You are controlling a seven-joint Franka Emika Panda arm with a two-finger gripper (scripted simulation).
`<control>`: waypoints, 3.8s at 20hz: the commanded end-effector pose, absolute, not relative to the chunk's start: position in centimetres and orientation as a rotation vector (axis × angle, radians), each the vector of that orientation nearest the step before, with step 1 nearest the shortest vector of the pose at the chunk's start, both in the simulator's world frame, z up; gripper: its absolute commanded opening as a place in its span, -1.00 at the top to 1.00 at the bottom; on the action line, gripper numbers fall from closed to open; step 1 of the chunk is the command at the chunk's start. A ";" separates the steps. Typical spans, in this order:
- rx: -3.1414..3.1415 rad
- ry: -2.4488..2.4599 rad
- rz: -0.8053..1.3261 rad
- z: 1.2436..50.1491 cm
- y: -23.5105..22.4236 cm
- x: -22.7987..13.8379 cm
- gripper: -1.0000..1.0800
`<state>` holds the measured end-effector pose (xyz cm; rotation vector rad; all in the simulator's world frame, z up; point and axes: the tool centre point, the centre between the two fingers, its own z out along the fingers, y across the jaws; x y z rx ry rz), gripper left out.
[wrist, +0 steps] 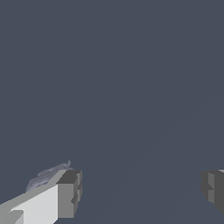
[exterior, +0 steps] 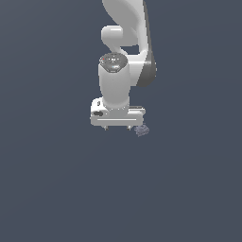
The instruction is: Pick up the object and move it to a goal position.
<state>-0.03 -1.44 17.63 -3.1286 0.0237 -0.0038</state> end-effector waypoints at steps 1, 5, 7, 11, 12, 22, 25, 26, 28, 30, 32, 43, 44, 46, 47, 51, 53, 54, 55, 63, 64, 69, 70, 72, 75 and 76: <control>-3.130 -0.002 -0.002 17.2 -0.8 -0.3 -0.92; -3.133 -0.079 -0.001 15.9 1.1 -1.2 -0.92; -3.133 -0.133 0.000 15.0 2.4 -1.9 -0.92; -3.129 -0.270 0.000 12.9 5.6 -3.9 -0.92; -3.126 -0.307 0.000 12.4 6.4 -4.5 -0.92; -3.095 -0.539 0.000 9.2 11.2 -8.6 -0.92; -3.092 -0.559 0.000 9.0 11.6 -9.0 -0.92; -3.091 -0.560 0.000 9.0 11.6 -9.0 -0.92; -3.092 -0.554 0.001 9.0 11.5 -8.9 -0.92; -3.092 -0.554 0.001 8.8 11.5 -8.9 -0.92; -3.092 -0.555 0.001 8.2 11.6 -9.0 -0.92; -3.091 -0.560 0.000 4.1 11.6 -9.1 -0.92; -3.091 -0.561 0.000 4.0 11.6 -9.1 -0.92; -3.091 -0.561 0.000 4.0 11.6 -9.1 1.00; -3.091 -0.561 0.000 4.0 11.6 -9.1 1.00; -3.091 -0.561 0.000 4.0 11.6 -9.1 1.00; -3.091 -0.561 0.000 4.0 11.6 -9.1 1.00; -3.091 -0.561 0.000 4.0 11.6 -9.1 1.00; -3.091 -0.561 0.000 4.0 11.6 -9.1 1.00; -3.080 -0.582 -0.044 4.8 11.2 -8.3 1.00; -3.077 -0.588 -0.057 5.0 11.1 -8.1 1.00; -3.052 -0.630 -0.142 6.4 10.3 -6.7 1.00; -3.045 -0.640 -0.162 6.8 10.1 -6.3 1.00; -3.031 -0.661 -0.206 7.5 9.7 -5.6 1.00; -3.005 -0.695 -0.277 8.9 9.0 -4.4 1.00; -2.995 -0.707 -0.302 9.3 8.8 -4.0 1.00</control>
